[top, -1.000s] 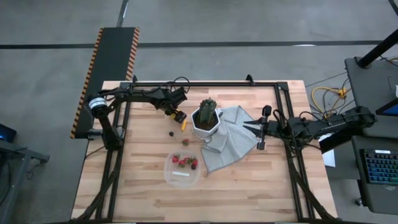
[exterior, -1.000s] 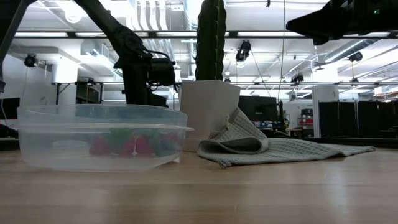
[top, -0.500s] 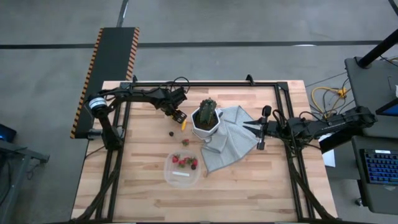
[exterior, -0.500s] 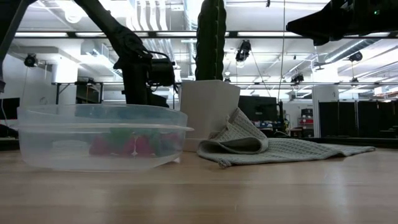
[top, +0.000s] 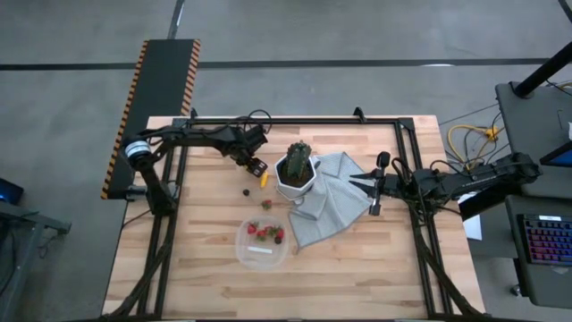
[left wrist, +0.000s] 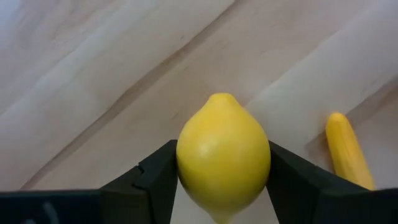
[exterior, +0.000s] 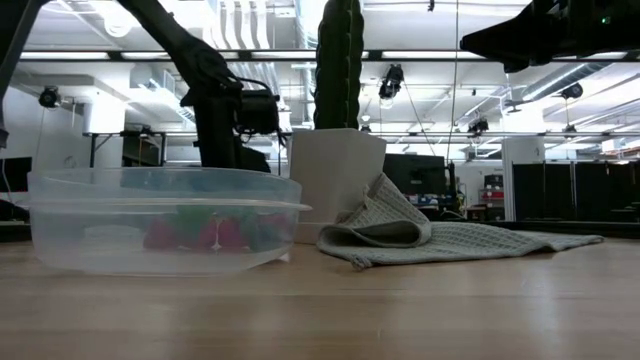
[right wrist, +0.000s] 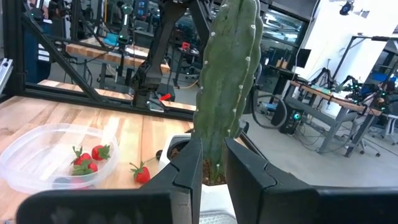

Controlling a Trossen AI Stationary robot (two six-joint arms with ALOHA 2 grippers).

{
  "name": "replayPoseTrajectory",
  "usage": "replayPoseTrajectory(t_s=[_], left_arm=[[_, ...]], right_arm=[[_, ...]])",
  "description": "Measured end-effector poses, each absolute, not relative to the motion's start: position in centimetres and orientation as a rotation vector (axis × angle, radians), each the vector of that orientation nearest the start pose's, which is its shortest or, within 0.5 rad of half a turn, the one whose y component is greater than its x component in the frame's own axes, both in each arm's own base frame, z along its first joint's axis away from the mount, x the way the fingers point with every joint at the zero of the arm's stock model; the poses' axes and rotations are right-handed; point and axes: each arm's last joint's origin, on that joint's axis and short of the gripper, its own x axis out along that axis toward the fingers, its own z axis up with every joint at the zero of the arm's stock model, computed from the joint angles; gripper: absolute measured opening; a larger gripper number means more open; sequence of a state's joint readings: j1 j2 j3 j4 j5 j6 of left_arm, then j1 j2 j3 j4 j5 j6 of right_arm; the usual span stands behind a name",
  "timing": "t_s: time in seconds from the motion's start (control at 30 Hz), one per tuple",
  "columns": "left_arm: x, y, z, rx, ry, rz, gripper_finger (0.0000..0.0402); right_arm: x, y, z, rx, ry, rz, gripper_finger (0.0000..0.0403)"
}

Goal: Pick and placing Produce into tupperware
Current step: Put the lemon into the transparent plastic container

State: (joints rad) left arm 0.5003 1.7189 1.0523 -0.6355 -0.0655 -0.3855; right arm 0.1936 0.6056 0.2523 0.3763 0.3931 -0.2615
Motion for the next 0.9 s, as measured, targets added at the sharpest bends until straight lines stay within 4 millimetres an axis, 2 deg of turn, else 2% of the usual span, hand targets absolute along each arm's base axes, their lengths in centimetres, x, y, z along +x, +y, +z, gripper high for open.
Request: replayPoseTrajectory(t_s=[0.17,0.37,0.7,0.9], left_arm=[[26.8,14.6,18.2,-0.595,1.182,0.726,0.0183],[25.9,12.9,21.8,-0.548,1.095,0.666,0.0183],[24.2,7.5,27.9,-0.528,0.879,0.518,0.0183],[23.5,4.7,29.3,-0.531,0.821,0.442,0.0183]], right_arm=[[14.7,1.8,22.8,-0.254,0.004,-0.202,0.0056],[14.7,1.8,22.8,-0.254,0.004,-0.202,0.0056],[14.7,1.8,22.8,-0.255,0.003,-0.202,0.0056],[14.7,1.8,22.8,-0.254,0.001,-0.202,0.0056]])
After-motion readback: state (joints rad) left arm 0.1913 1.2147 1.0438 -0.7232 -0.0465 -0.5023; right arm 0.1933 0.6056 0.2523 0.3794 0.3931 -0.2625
